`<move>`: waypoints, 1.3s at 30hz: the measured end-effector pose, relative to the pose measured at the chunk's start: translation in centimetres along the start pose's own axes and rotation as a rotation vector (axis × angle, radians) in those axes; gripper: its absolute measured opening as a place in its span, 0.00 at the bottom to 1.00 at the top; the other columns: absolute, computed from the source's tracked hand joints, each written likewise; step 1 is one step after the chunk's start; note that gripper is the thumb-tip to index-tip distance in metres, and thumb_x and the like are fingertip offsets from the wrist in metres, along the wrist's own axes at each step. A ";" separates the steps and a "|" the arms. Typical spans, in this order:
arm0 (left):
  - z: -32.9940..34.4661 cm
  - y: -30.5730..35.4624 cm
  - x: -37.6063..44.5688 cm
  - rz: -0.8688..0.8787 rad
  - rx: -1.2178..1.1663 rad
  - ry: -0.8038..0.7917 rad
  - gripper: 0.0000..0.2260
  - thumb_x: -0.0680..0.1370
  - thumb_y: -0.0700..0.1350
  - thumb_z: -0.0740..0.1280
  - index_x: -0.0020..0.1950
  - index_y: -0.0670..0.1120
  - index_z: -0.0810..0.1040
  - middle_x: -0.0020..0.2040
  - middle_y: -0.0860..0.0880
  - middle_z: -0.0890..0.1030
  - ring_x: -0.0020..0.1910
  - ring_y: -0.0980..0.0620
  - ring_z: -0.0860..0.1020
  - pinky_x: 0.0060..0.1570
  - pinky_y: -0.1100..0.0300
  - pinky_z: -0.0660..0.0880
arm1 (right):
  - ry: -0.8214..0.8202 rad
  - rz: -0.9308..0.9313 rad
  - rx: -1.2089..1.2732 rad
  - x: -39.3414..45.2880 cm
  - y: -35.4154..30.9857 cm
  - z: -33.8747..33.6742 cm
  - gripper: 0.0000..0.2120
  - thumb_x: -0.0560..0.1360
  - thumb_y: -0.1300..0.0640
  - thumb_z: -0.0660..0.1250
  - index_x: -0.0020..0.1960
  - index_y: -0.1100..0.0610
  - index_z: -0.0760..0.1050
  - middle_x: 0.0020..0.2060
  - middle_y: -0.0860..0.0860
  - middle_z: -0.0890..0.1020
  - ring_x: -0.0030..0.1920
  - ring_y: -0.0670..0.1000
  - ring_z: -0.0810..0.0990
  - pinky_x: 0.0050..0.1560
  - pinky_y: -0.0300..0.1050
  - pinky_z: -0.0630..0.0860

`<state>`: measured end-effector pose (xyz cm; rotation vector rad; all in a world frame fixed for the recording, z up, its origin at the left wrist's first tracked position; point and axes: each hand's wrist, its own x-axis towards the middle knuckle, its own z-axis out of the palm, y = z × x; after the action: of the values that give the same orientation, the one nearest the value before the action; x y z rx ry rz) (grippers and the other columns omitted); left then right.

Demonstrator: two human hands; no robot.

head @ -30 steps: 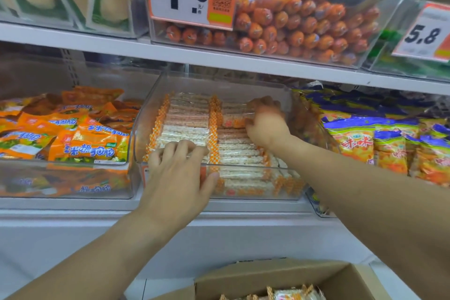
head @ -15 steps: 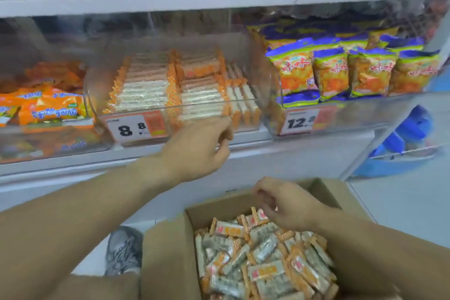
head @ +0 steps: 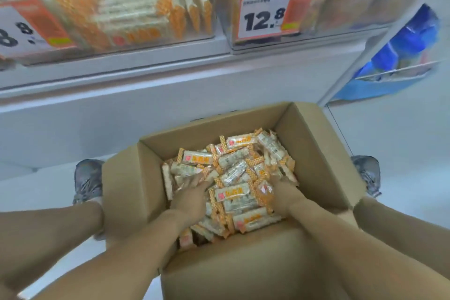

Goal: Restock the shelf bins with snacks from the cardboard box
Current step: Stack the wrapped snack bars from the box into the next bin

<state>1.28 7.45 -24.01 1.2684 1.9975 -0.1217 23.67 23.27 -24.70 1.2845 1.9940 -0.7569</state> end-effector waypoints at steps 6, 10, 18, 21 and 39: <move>1.8 3.2 0.4 0.145 0.111 0.083 0.25 0.80 0.51 0.64 0.76 0.50 0.64 0.72 0.49 0.63 0.71 0.46 0.60 0.71 0.52 0.61 | -0.027 0.019 0.115 -0.3 -0.7 1.1 0.17 0.80 0.48 0.64 0.62 0.58 0.73 0.48 0.54 0.79 0.59 0.57 0.79 0.45 0.44 0.74; 2.8 3.6 1.0 0.138 0.093 -0.018 0.26 0.80 0.51 0.66 0.76 0.47 0.64 0.72 0.47 0.68 0.72 0.45 0.63 0.72 0.51 0.62 | -0.089 -0.017 0.255 -1.2 -2.5 1.1 0.23 0.81 0.46 0.64 0.71 0.58 0.69 0.62 0.55 0.78 0.62 0.56 0.77 0.55 0.46 0.74; -2.4 4.1 0.6 0.035 -0.384 -0.149 0.27 0.79 0.60 0.66 0.69 0.43 0.71 0.53 0.45 0.82 0.49 0.47 0.81 0.46 0.57 0.78 | -0.153 -0.204 0.399 -3.1 -3.9 -5.5 0.31 0.72 0.38 0.74 0.55 0.64 0.72 0.38 0.63 0.78 0.34 0.53 0.74 0.37 0.53 0.73; -8.3 3.8 -0.8 0.040 -0.489 -0.190 0.40 0.69 0.74 0.67 0.67 0.45 0.73 0.48 0.47 0.85 0.45 0.49 0.84 0.42 0.56 0.79 | -0.071 -0.276 0.408 -4.8 -5.3 -11.0 0.37 0.61 0.33 0.79 0.56 0.56 0.70 0.34 0.51 0.79 0.28 0.46 0.74 0.31 0.43 0.70; -29.3 5.8 -15.5 0.290 -0.592 -0.026 0.14 0.75 0.42 0.74 0.58 0.41 0.79 0.41 0.45 0.86 0.31 0.45 0.83 0.42 0.51 0.80 | 0.273 -0.835 0.509 -19.8 -8.2 -24.0 0.15 0.74 0.46 0.70 0.51 0.57 0.80 0.41 0.51 0.86 0.40 0.47 0.85 0.43 0.48 0.79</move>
<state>-6.39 12.08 8.39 1.1293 1.6259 0.5509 17.43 27.27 6.60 0.7783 2.7010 -1.6289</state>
